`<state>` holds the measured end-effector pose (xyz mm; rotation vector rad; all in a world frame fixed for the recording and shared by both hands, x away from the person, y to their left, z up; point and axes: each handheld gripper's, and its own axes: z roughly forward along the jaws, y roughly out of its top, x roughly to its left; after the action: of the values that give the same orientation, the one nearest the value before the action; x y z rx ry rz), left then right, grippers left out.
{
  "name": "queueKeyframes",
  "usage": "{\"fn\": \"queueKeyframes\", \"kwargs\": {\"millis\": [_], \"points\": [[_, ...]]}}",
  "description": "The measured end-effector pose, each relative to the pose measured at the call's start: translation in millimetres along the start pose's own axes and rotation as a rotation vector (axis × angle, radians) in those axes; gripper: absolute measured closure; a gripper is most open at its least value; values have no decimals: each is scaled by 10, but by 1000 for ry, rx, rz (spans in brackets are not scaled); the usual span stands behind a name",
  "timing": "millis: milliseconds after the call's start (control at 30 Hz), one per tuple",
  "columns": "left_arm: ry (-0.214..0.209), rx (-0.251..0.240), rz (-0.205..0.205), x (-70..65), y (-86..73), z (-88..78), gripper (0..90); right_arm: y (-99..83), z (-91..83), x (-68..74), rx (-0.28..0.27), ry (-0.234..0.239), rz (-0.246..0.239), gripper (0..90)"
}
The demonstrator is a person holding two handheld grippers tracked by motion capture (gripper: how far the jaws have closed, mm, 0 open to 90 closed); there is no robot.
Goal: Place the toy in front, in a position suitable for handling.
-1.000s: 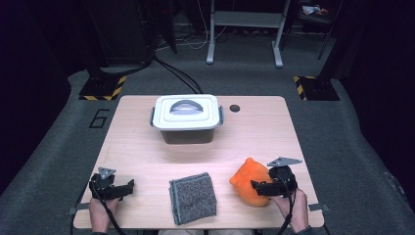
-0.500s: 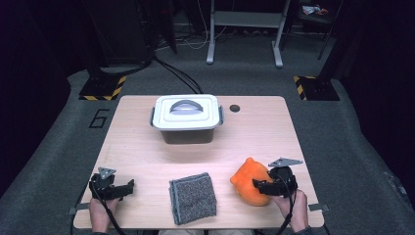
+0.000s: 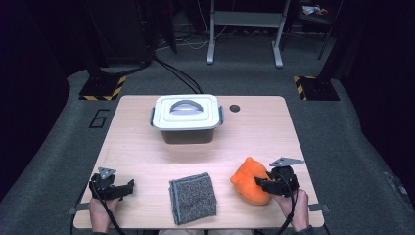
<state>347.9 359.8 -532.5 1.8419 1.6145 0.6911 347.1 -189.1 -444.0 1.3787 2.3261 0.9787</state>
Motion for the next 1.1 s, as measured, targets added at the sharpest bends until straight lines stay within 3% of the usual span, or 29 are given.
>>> {"fn": "queueKeyframes", "kwargs": {"millis": [267,400,633,1100], "points": [[3,-4,-1,-2,-2,3,2,49,-37,-7,-28,5,-18,581],[3,-5,-1,-2,-2,4,2,139,-61,-23,-40,-14,-39,580],[3,-4,-1,-1,-2,3,2,295,-61,-64,-72,-2,-51,578],[2,-5,-2,-1,-2,4,2,686,217,-191,-80,25,-81,576]]}}
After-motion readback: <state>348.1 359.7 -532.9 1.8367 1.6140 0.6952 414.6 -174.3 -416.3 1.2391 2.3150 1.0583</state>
